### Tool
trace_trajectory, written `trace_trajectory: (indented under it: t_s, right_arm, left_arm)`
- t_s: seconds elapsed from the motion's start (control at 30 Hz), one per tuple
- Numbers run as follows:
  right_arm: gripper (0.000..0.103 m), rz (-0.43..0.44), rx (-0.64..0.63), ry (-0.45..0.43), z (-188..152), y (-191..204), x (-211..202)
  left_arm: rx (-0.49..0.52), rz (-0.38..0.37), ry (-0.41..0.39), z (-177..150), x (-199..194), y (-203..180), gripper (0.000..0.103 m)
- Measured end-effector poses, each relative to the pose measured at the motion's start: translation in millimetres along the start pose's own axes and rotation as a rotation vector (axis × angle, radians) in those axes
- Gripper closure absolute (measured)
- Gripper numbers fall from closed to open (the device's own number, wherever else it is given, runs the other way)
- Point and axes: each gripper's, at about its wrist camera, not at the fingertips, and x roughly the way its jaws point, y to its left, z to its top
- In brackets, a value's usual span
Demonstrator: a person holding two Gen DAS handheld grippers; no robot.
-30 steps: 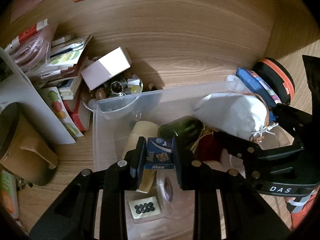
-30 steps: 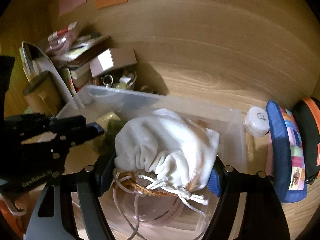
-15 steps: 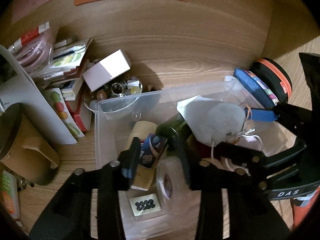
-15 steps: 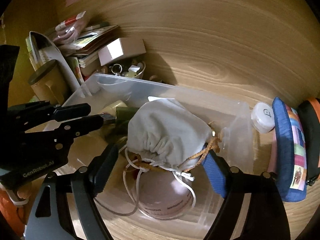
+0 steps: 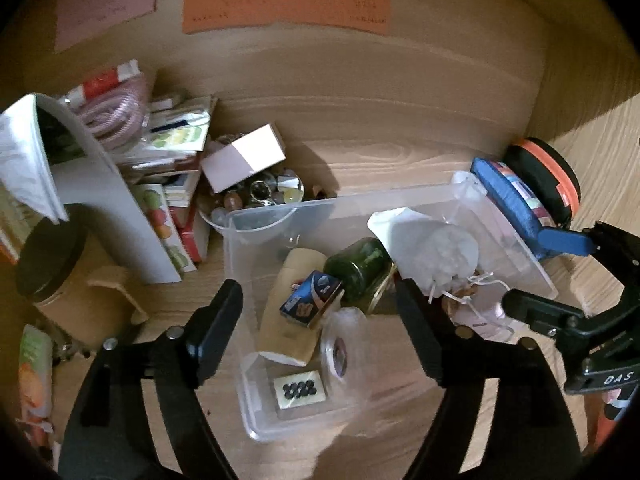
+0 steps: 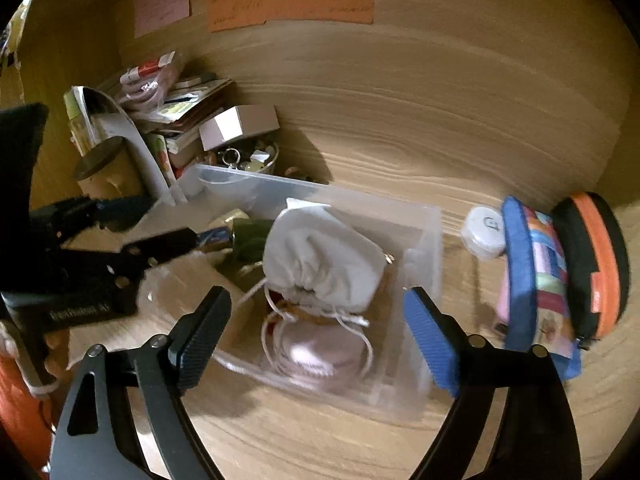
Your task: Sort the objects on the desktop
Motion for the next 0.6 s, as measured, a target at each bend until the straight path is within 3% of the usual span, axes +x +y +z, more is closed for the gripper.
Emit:
trace_trajectory:
  t_s: [0.13, 0.27, 0.5, 0.6]
  right_arm:
    - [0.016, -0.039, -0.006, -0.014, -8, -4, -16]
    - [0.016, -0.055, 0.008, -0.048, -16, -6, -36]
    - [0.016, -0.134, -0.016, -0.136, -28, 6, -75]
    - [0.004, -0.150, -0.017, -0.195, -36, 13, -95]
  left_arm:
    - [-0.001, 0.045, -0.025, -5, -17, -1, 0.009]
    - [0.020, 0.109, -0.042, -10, -34, -8, 0.008]
    - [0.004, 0.127, -0.119, -24, -76, -15, 0.004]
    - [0.007, 0.134, -0.148, -32, -94, -23, 0.003]
